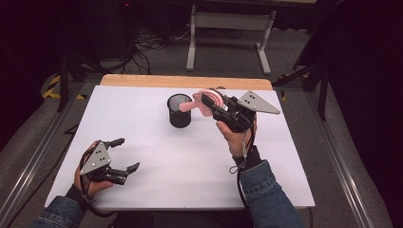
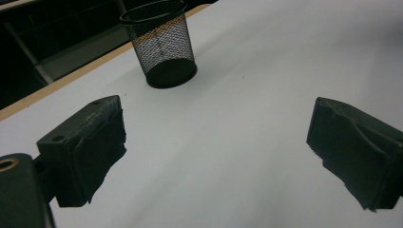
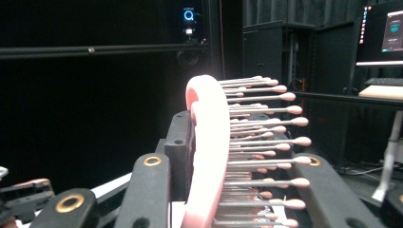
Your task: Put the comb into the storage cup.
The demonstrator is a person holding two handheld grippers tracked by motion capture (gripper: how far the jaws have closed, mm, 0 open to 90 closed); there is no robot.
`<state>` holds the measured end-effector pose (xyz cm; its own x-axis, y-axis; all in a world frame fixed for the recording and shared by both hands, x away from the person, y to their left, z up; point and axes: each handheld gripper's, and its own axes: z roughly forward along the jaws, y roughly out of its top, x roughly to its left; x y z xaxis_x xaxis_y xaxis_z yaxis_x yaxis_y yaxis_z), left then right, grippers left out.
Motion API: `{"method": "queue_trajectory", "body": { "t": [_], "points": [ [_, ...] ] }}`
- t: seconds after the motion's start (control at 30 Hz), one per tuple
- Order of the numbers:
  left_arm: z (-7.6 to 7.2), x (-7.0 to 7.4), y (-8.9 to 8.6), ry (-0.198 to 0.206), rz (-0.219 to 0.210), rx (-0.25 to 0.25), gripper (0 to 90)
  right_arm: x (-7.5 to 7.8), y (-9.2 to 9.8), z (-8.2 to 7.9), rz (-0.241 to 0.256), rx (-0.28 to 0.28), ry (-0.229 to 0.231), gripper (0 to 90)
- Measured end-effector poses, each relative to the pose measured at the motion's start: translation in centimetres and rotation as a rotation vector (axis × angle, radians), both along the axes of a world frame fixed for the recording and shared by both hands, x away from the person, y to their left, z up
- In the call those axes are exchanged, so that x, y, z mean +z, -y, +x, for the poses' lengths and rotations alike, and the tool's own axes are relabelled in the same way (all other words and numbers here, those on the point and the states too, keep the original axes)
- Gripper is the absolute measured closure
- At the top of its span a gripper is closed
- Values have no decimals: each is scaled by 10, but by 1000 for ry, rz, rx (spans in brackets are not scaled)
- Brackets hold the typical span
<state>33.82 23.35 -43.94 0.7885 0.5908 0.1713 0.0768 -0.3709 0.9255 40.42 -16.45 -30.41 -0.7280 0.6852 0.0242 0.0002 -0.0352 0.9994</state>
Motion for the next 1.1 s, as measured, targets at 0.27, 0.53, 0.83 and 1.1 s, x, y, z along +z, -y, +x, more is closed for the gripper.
{"method": "queue_trajectory", "body": {
  "t": [0.27,0.53,0.83,1.1],
  "points": [
    [0,-1,0,-3,-5,2,59,3,-3,11,-12,-6,-11,644],
    [1,-1,0,-5,-6,0,61,-3,-14,27,-53,-24,-42,643],
    [2,-3,1,-7,2,-6,61,-10,-23,42,-80,-57,-59,642],
    [2,-3,2,-10,3,-12,62,-17,-32,51,-95,-57,-92,642]
  ]
}}
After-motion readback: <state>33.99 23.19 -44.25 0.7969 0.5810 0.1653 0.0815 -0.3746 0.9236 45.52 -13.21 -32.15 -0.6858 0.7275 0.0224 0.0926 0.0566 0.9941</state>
